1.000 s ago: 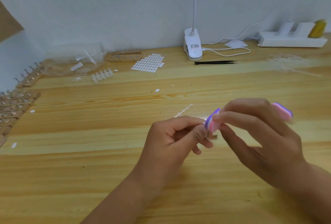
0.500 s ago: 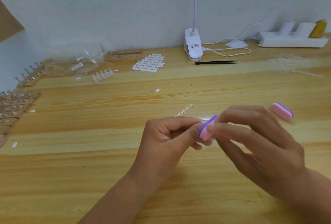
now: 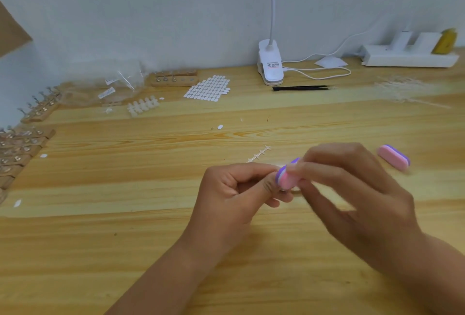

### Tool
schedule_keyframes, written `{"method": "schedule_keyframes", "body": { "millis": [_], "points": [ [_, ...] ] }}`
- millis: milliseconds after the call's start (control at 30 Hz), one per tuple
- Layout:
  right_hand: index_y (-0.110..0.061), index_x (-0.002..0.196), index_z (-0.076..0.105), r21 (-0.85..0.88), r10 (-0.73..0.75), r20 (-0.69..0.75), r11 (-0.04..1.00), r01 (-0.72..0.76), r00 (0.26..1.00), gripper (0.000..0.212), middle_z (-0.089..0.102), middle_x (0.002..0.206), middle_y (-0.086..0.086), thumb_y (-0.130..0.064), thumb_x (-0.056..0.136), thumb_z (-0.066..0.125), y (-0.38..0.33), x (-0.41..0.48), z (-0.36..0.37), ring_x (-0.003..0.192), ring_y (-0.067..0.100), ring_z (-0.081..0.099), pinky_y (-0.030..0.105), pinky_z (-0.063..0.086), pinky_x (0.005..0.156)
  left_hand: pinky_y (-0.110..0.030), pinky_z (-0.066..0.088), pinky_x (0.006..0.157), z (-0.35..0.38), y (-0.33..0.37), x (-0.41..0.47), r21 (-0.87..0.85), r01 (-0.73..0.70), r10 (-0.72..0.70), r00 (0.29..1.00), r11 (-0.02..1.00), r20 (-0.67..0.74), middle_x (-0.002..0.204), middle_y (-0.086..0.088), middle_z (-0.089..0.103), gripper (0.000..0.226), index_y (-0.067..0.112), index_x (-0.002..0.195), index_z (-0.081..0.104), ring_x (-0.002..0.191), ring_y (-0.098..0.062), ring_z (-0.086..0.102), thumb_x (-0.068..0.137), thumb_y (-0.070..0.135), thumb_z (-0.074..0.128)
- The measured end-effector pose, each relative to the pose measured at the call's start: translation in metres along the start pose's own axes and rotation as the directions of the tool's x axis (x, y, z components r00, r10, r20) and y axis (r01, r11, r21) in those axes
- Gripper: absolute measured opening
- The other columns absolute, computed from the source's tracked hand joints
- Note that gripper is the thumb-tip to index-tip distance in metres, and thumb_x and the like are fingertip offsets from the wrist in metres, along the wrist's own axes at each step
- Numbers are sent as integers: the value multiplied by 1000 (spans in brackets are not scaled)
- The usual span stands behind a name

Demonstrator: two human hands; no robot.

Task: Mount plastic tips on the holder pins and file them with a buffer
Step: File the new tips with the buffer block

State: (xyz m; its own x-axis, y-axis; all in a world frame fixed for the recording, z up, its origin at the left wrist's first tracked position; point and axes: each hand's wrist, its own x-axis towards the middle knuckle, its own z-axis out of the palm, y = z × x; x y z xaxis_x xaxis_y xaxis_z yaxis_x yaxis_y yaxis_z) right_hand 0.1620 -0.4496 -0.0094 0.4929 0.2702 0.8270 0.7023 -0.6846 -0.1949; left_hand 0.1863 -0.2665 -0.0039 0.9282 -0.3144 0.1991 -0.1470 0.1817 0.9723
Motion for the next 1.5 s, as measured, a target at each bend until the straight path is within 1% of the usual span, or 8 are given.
{"method": "schedule_keyframes", "body": {
  "millis": [100, 267, 467, 933, 1133, 1267, 1400, 1500],
  "points": [
    [-6, 109, 73, -31, -35, 34, 999, 36, 999, 26, 68, 99, 11, 8, 88, 68, -2, -4, 4, 91, 23, 64, 26, 49, 91, -24, 54, 61, 1, 0, 0, 24, -4, 4, 1000, 1000, 1, 72, -8, 75, 8, 8, 87, 79, 65, -17, 70, 83, 11, 73],
    [-12, 108, 72, -123, 138, -56, 982, -144, 989, 21, 66, 100, 9, 0, 92, 68, 24, 4, -14, 91, 24, 65, 20, 46, 94, -27, 57, 62, -2, 0, 1, -36, 38, -39, 999, 999, -23, 77, -8, 75, 13, 3, 84, 77, 69, -23, 73, 81, 13, 68],
    [-8, 105, 74, -60, -9, -10, 998, 8, 1000, 20, 68, 95, 11, 4, 89, 70, 0, -1, -1, 87, 21, 65, 24, 49, 88, -27, 56, 62, 0, 0, 0, 8, 19, -20, 1000, 1000, 4, 76, -8, 75, 10, 7, 86, 77, 68, -22, 73, 85, 15, 71],
    [-10, 99, 74, -103, 96, -31, 990, -98, 995, 18, 65, 97, 4, 2, 88, 68, 15, 2, -7, 88, 18, 62, 18, 44, 90, -27, 57, 61, 0, -2, -1, 34, 33, -32, 999, 999, -16, 77, -5, 75, 9, 6, 84, 76, 69, -22, 73, 86, 9, 69],
    [-4, 98, 76, -110, 15, 25, 994, -12, 1000, 15, 67, 95, 11, 6, 88, 69, 9, -1, 0, 86, 24, 66, 30, 51, 85, -26, 57, 61, 0, 0, -1, 36, 16, -15, 1000, 999, -21, 75, -5, 75, 10, 7, 86, 78, 66, -19, 72, 86, 11, 68],
    [-12, 103, 72, -88, 116, -41, 989, -119, 992, 23, 64, 98, 1, 3, 87, 71, 13, 3, -6, 91, 14, 62, 16, 45, 93, -27, 57, 61, -2, -1, 0, 1, 40, -40, 998, 999, -41, 76, -9, 75, 10, 3, 86, 77, 66, -21, 73, 87, 7, 68],
    [-8, 103, 75, -58, -12, 13, 998, 13, 1000, 18, 67, 97, 9, 1, 89, 69, -1, -2, 2, 88, 20, 64, 25, 49, 88, -26, 57, 62, 1, -1, -2, 44, 14, -14, 1000, 999, -2, 75, -7, 75, 14, 8, 88, 78, 67, -19, 72, 84, 18, 70],
    [-6, 101, 75, -143, 62, -8, 988, -62, 998, 19, 66, 95, 7, 5, 87, 69, 14, 1, -3, 87, 22, 65, 24, 49, 89, -27, 57, 62, -3, 1, 0, -9, 38, -38, 999, 999, -29, 76, -10, 75, 17, 3, 88, 77, 66, -22, 72, 81, 16, 68]
  ]
}}
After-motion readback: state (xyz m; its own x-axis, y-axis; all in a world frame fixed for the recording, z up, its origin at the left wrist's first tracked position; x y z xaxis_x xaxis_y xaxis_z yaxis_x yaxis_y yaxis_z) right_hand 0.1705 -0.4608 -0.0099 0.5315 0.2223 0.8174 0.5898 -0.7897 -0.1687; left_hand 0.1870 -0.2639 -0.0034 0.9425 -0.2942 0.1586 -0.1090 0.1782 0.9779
